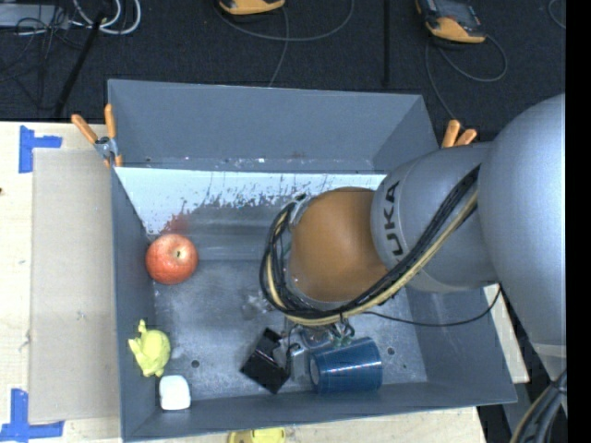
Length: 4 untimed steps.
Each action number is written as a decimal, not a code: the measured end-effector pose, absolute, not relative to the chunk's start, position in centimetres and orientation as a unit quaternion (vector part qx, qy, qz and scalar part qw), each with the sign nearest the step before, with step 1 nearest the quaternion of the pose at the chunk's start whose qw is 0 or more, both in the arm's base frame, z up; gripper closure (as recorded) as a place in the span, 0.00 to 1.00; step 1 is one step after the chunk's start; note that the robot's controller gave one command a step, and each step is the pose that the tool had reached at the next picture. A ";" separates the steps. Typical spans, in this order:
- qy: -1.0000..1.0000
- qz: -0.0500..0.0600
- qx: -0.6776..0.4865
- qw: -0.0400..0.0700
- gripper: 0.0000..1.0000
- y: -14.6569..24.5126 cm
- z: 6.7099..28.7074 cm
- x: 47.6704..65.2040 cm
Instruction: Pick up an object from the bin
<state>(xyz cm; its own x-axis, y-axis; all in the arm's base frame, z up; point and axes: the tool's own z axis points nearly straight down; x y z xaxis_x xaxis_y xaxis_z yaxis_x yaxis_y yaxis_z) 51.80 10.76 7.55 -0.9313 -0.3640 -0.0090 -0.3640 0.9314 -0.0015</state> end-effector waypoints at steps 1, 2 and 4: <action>0.969 0.000 -0.245 0.006 0.00 11.1 7.5 51.6; 0.986 -0.001 -0.165 0.005 0.00 10.1 7.4 50.0; 0.988 0.003 -0.154 0.000 0.00 6.7 7.2 51.5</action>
Offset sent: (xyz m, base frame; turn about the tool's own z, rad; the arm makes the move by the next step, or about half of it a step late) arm -0.0239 -0.0072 -0.0055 0.0395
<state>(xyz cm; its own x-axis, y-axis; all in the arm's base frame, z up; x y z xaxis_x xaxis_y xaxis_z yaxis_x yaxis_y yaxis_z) 51.51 6.70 7.21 -0.9527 -0.3040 0.0000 -0.3040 0.9526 0.0059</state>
